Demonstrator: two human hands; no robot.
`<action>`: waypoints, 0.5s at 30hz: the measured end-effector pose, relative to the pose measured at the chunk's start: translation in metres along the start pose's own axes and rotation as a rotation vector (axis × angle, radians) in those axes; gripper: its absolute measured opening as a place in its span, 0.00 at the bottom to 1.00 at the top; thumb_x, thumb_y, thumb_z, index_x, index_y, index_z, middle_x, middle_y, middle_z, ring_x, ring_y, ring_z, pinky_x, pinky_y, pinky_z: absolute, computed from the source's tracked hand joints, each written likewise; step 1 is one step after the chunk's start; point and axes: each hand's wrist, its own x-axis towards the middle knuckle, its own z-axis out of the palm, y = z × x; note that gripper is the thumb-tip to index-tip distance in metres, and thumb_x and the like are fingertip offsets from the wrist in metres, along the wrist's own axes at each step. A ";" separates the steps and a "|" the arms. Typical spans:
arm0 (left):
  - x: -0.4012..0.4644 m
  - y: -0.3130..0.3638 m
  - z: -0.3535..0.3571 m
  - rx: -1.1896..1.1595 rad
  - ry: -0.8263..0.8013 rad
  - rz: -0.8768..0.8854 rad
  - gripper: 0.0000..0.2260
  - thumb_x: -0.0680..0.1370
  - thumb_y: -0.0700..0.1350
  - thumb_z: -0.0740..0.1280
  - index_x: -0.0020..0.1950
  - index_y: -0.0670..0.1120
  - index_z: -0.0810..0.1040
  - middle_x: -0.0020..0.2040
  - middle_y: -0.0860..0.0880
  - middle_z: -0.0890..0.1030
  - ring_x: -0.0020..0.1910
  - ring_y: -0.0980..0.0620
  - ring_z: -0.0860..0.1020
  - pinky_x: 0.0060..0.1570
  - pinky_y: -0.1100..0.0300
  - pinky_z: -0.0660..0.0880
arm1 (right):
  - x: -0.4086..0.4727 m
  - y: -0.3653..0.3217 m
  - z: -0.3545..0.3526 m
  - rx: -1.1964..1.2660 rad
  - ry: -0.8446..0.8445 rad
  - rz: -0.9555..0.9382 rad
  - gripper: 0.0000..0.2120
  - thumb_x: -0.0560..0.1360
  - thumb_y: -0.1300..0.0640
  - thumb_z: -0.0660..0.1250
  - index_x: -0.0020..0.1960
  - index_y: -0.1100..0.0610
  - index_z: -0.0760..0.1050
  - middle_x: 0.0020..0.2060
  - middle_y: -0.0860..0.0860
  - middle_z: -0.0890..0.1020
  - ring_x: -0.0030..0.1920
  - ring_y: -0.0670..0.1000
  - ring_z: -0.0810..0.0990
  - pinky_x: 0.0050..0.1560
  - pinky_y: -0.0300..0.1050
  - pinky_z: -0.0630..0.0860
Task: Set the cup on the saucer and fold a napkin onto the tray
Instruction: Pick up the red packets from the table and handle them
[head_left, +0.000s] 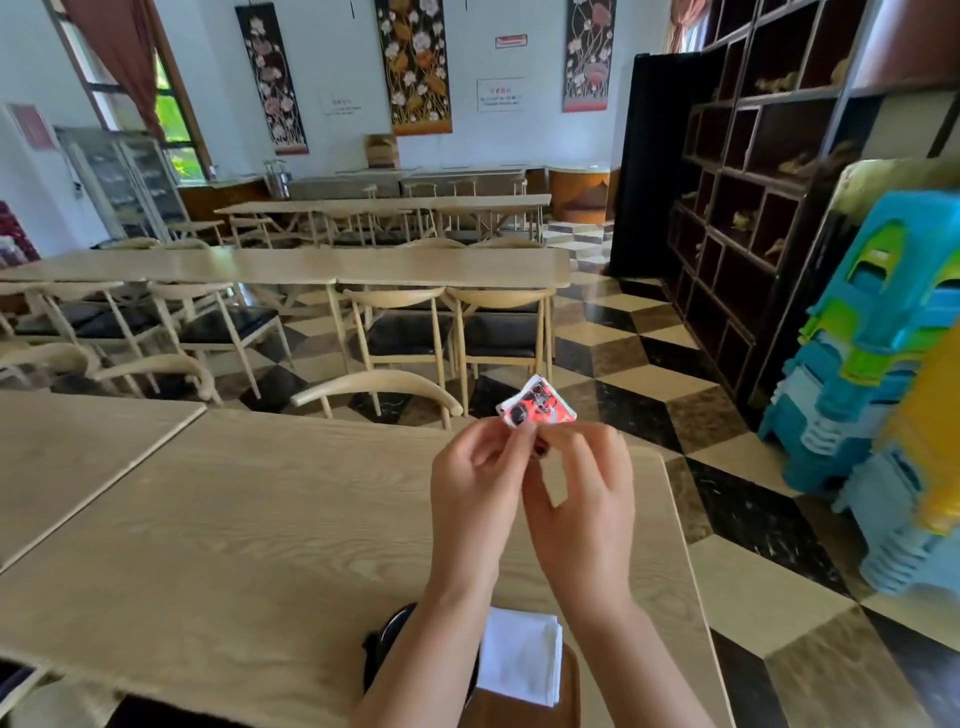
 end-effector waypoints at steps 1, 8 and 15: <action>0.001 -0.002 -0.003 0.014 0.010 0.001 0.06 0.75 0.42 0.67 0.39 0.48 0.82 0.36 0.50 0.85 0.38 0.53 0.83 0.42 0.56 0.78 | -0.003 0.000 0.001 -0.014 -0.005 -0.025 0.11 0.68 0.67 0.71 0.50 0.62 0.78 0.44 0.56 0.78 0.44 0.55 0.76 0.45 0.41 0.71; 0.005 -0.007 -0.027 0.010 -0.139 -0.050 0.09 0.75 0.40 0.67 0.43 0.52 0.84 0.41 0.50 0.86 0.42 0.51 0.84 0.39 0.63 0.80 | 0.010 0.012 -0.014 0.351 -0.093 0.422 0.12 0.75 0.55 0.65 0.57 0.53 0.75 0.47 0.48 0.80 0.47 0.43 0.77 0.49 0.33 0.72; 0.006 -0.025 -0.037 0.037 -0.211 -0.152 0.07 0.76 0.41 0.67 0.51 0.47 0.82 0.46 0.46 0.86 0.46 0.47 0.84 0.45 0.57 0.81 | 0.013 0.032 -0.022 0.736 -0.260 0.646 0.06 0.73 0.65 0.67 0.39 0.59 0.81 0.31 0.50 0.85 0.33 0.44 0.82 0.34 0.32 0.76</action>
